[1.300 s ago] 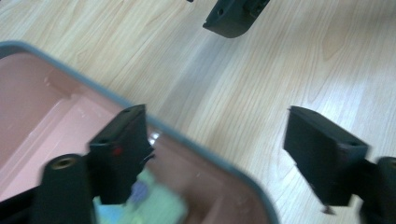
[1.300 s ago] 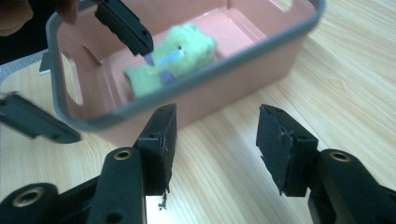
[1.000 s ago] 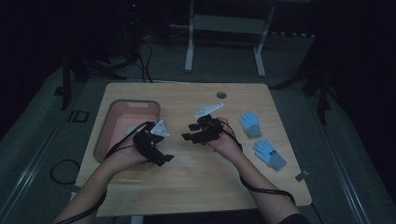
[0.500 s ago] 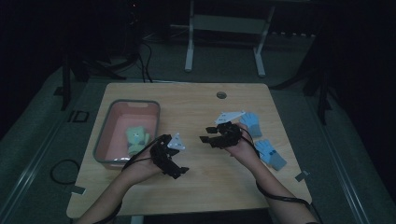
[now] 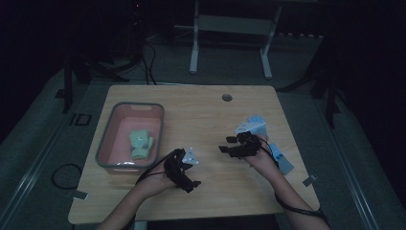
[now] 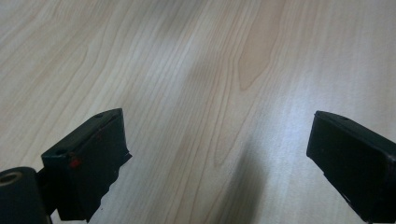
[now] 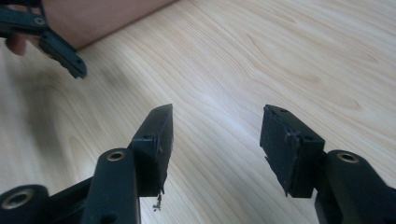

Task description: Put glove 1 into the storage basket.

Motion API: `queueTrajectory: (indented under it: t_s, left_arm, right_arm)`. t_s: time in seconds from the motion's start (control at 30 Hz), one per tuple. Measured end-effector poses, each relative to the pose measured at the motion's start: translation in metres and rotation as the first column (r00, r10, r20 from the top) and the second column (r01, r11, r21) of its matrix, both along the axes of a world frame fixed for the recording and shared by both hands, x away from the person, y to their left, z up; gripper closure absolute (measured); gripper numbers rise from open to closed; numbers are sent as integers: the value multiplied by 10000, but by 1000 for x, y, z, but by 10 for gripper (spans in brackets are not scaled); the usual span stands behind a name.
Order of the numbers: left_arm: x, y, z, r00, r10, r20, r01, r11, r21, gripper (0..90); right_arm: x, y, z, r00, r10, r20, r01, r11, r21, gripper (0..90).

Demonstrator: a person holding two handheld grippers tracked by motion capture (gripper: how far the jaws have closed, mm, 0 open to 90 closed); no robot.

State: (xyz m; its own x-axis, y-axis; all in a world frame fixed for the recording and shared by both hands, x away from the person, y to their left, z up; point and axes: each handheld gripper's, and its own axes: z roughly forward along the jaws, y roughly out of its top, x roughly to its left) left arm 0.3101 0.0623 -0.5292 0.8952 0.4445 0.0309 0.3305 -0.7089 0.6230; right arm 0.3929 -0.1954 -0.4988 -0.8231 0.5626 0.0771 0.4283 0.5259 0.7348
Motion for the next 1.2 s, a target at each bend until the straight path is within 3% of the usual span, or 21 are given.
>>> queueTrajectory:
  t_s: [0.23, 0.3, 0.4, 0.5, 0.6, 0.63, 0.7, 0.73, 0.87, 1.0, 1.13, 1.2]
  left_arm:
    - [-4, 0, -12, 9998, -80, -187, 81, 10000, 49, 55]
    - [-5, 2, -13, 9998, 7, -194, -8, 10000, -65, 55]
    - [-5, 6, -14, 9995, 232, -195, -238, 9992, -333, 55]
    - [-7, 9, -15, 9992, 383, -148, -388, 9987, -322, 55]
    - [-11, 12, -18, 9988, 459, -160, -465, 9980, -417, 55]
    - [-12, 13, -19, 9985, 515, -178, -522, 9977, -428, 55]
    - [-14, 15, -21, 9979, 629, -123, -635, 9967, -505, 55]
    - [-15, 16, -22, 9976, 681, -96, -685, 9963, -517, 55]
    - [-18, 18, -26, 9967, 814, -32, -815, 9959, -391, 55]
    - [-23, 18, -28, 9955, 932, 162, -927, 9953, -290, 55]
    - [-30, 18, -29, 9948, 970, 310, -956, 9945, -421, 55]
    - [-31, 19, -30, 9945, 1011, 269, -997, 9939, -475, 55]
  right_arm:
    - [0, -27, -5, 9973, -691, -248, 700, 9969, 363, 288]
    - [-1, -33, -6, 9967, -721, -380, 734, 9967, 343, 193]
    - [-4, -41, -8, 9974, -618, -359, 620, 9981, 50, 128]
    - [-6, -48, -12, 9968, -693, -388, 673, 9964, -521, 166]
    - [-9, -55, -16, 9969, -777, -75, 767, 9924, -959, 251]
    - [-9, -58, -16, 9970, -758, 126, 768, 9905, -1140, 341]
    - [-10, -63, -17, 9952, -759, 615, 847, 9841, -1562, 426]
    - [-9, -67, -17, 9937, -859, 725, 969, 9814, -1657, 550]
    - [-1, -80, -15, 9901, -1268, 606, 1344, 9803, -1449, 605]
    - [7, -90, -13, 9825, -1745, 657, 1822, 9737, -1371, 603]
    - [26, -108, -9, 9658, -2478, 764, 2557, 9591, -1216, 577]
    - [32, -111, -9, 9631, -2589, 741, 2663, 9563, -1207, 575]
